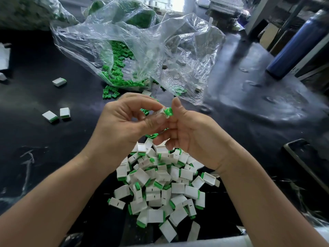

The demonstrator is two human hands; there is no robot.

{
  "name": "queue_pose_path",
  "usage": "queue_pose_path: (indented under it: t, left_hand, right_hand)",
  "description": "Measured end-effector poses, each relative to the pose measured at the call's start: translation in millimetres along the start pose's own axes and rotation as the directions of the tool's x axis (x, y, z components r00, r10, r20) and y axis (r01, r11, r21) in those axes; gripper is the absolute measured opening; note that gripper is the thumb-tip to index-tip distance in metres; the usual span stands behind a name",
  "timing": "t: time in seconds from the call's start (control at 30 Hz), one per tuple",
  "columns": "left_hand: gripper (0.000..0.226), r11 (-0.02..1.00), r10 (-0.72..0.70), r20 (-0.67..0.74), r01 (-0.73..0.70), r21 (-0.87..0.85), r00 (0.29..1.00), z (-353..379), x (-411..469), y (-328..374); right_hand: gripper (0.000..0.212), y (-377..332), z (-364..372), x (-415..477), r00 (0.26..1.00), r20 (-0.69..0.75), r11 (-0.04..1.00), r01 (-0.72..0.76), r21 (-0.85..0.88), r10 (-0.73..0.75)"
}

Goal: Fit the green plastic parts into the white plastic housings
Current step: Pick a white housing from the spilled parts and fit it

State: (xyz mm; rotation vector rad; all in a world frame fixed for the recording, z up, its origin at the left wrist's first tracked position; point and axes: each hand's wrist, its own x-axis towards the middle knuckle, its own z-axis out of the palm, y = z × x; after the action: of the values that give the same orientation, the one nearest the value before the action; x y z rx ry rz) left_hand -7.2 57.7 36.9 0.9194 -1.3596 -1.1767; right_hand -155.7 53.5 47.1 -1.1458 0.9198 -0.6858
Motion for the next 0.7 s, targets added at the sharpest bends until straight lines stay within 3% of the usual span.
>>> queue_pose_path:
  t: [0.1,0.27,0.43,0.7]
  left_hand:
    - [0.024,1.000,-0.004,-0.018,0.004,0.019,1.000,1.9,-0.8,0.5]
    - [0.026,0.999,-0.021,0.052,0.020,0.026,0.998,2.9,-2.1,0.2]
    - [0.021,1.000,-0.010,0.083,0.010,0.001,0.996,3.1,-2.4,1.7]
    - [0.020,1.000,0.015,0.109,-0.014,-0.016,0.994,4.8,-1.9,1.5]
  right_hand:
    - [0.050,0.4,3.4,-0.2,0.999,0.049,0.998,-0.004,0.059,0.001]
    - [0.046,1.1,4.7,-1.8,1.000,0.012,0.998,-0.018,0.054,0.018]
    - [0.054,3.2,6.3,-0.6,0.997,0.036,0.997,-0.066,0.044,0.064]
    - [0.041,6.0,9.4,0.0,0.999,-0.014,0.998,-0.051,0.044,0.052]
